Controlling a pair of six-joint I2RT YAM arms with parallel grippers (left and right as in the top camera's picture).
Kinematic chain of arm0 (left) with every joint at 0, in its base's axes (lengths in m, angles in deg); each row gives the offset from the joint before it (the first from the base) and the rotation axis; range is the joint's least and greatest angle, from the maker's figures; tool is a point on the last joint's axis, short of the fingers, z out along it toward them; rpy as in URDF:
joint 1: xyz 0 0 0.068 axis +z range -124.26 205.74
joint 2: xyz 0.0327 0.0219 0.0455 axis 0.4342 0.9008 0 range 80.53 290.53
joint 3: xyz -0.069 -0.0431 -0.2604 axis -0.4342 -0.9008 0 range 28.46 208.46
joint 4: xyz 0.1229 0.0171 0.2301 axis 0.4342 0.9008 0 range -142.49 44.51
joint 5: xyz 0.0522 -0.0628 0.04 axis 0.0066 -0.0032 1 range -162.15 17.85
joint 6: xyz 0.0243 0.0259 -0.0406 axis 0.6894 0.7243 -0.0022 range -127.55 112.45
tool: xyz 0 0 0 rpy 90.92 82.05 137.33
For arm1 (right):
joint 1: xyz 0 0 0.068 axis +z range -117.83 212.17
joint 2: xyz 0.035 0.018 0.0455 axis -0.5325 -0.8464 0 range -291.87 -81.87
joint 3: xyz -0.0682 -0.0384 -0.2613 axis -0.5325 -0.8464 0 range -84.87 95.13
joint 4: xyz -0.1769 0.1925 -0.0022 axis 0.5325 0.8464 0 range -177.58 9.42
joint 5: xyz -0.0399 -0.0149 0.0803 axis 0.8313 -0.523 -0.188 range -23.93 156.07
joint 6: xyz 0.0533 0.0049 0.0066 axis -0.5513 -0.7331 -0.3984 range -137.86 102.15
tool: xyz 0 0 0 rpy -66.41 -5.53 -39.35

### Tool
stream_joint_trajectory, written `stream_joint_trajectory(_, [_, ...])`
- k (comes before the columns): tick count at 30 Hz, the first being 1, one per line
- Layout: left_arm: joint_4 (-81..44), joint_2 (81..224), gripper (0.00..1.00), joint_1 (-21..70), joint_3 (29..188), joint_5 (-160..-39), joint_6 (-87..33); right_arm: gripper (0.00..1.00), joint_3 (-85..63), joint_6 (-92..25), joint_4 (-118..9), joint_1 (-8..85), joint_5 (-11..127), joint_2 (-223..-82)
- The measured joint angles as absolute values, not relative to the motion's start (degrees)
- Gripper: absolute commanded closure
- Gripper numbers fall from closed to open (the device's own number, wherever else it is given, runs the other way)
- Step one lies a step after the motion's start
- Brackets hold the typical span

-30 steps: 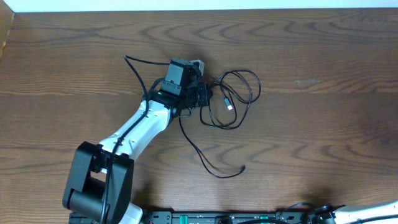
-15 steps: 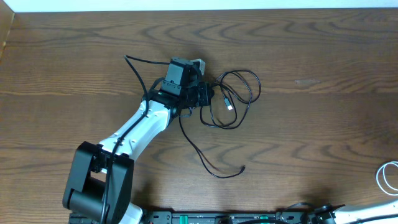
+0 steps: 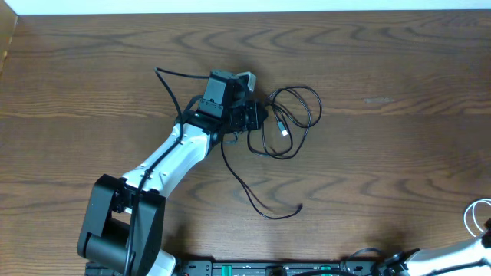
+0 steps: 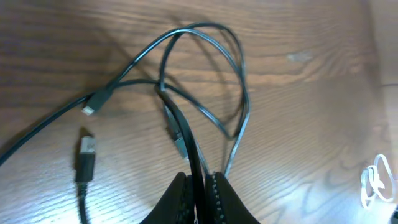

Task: Untangle cables

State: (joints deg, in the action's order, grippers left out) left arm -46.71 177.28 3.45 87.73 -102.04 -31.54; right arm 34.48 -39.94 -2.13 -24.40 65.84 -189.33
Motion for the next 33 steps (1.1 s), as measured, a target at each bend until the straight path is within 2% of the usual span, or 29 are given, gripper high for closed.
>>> stream_joint_trajectory(5, [-47.01, 177.28, 0.89, 3.32, 87.73, -103.61, -31.71, 0.37, 34.46, -37.62, -3.77, -20.12, 59.57, -185.86])
stream_joint_trajectory(10, [-48.72, 177.26, 0.89, 2.38, 87.73, -107.31, -31.73, 0.35, 34.42, -27.16, -6.89, -10.81, 47.48, -183.10])
stream_joint_trajectory(11, [-48.78, 177.24, 0.89, 2.01, 87.73, -108.11, -31.73, 0.28, 34.40, -25.19, -6.89, -8.47, 46.15, -182.54])
stream_joint_trajectory(12, [-48.74, 177.20, 0.89, 1.64, 87.73, -108.57, -31.71, 0.11, 34.40, -23.42, -6.83, -6.07, 45.06, -181.90])
stream_joint_trajectory(13, [-48.76, 177.06, 0.89, 1.22, 87.73, -109.14, -31.73, 0.01, 34.40, -21.56, -6.72, -3.42, 44.03, -181.20])
stream_joint_trajectory(16, [-48.68, 175.84, 0.89, 0.13, 87.73, -109.82, -31.73, 0.01, 34.40, -15.66, -5.34, 4.71, 41.91, -179.65])
stream_joint_trajectory(23, [-48.68, 166.94, 0.89, -0.74, 87.73, -110.74, -31.71, 0.01, 34.38, -8.93, -2.87, 17.06, 40.84, -179.59])
stream_joint_trajectory(33, [-48.02, 153.68, 0.89, -0.61, 87.73, -109.08, -31.71, 0.01, 29.54, -1.43, -0.88, 27.51, 39.42, -179.59])
